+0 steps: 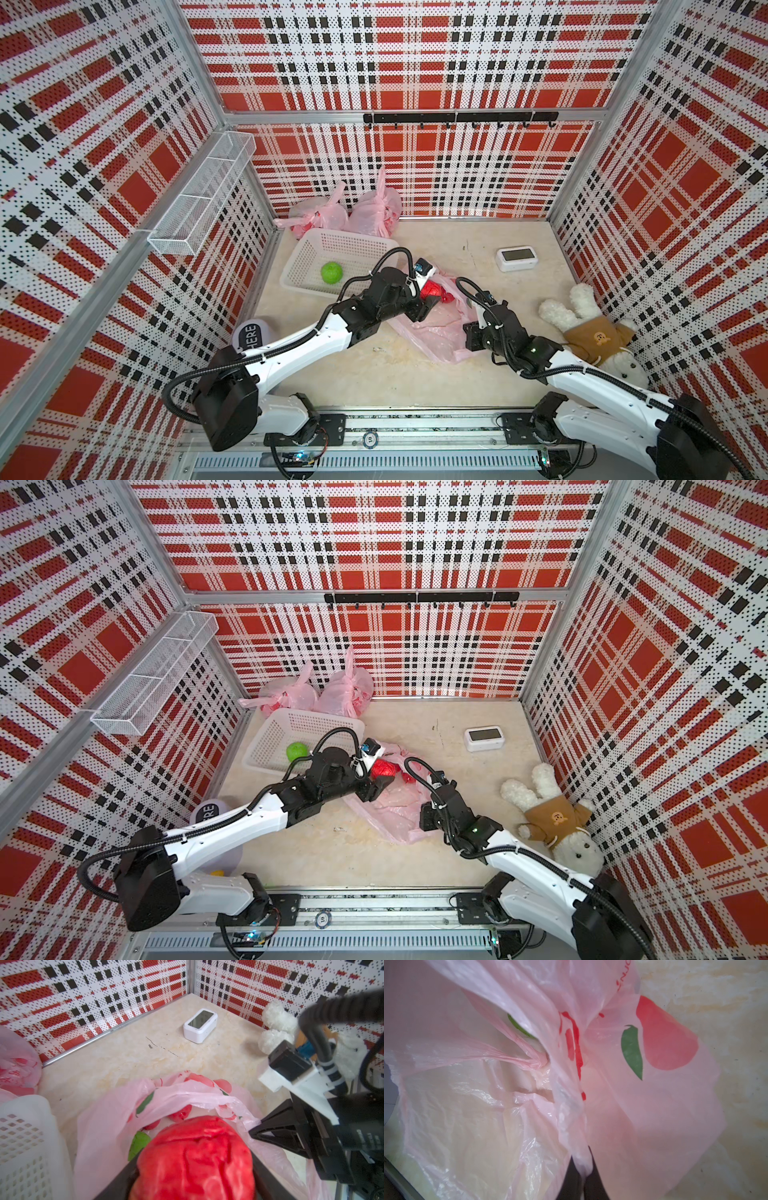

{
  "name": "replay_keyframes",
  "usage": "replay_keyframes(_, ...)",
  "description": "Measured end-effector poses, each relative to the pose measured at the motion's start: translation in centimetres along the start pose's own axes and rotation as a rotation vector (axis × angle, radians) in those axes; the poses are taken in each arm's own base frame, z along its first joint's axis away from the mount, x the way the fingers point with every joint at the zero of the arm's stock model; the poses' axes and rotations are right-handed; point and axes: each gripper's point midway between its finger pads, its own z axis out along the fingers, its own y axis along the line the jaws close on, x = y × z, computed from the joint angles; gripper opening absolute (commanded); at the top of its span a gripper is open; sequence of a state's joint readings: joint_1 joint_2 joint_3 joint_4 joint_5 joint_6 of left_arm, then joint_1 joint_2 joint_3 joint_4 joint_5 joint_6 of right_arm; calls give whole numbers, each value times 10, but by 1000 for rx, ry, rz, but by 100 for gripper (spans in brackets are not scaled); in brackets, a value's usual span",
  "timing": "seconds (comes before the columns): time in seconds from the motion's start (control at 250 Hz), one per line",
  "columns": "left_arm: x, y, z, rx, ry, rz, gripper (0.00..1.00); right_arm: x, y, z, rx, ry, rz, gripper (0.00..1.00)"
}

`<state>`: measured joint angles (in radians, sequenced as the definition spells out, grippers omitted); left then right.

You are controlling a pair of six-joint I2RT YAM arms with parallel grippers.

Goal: Untie the knot of a plastic bag & take out the apple
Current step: Place the apple in the basket.

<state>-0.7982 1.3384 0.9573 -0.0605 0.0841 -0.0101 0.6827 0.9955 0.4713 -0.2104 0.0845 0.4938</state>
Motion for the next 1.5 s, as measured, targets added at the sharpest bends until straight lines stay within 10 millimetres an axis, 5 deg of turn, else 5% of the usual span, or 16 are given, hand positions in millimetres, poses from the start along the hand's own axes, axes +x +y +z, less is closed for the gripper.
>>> replay_keyframes(0.204, -49, 36, -18, -49, -78, -31, 68, -5, 2, -2, -4, -10, 6, 0)
replay_keyframes(0.44, -86, 120, -50, -187, -160, -97, 68, -7, 14, 5, -40, 29, 19, 0)
replay_keyframes(0.66, -49, 196, -47, -292, -79, -213, 67, 7, 17, 17, -56, 97, 48, 0)
replay_keyframes(0.816, -18, 228, -44, -335, -28, -302, 67, 11, 18, 21, -57, 123, 60, 0)
replay_keyframes(1.153, 27, 249, -17, -340, 59, -416, 65, 6, 19, 22, -53, 110, 92, 0)
replay_keyframes(1.501, 41, 259, -15, -362, 76, -510, 65, 0, 15, 19, -22, 96, 98, 0)
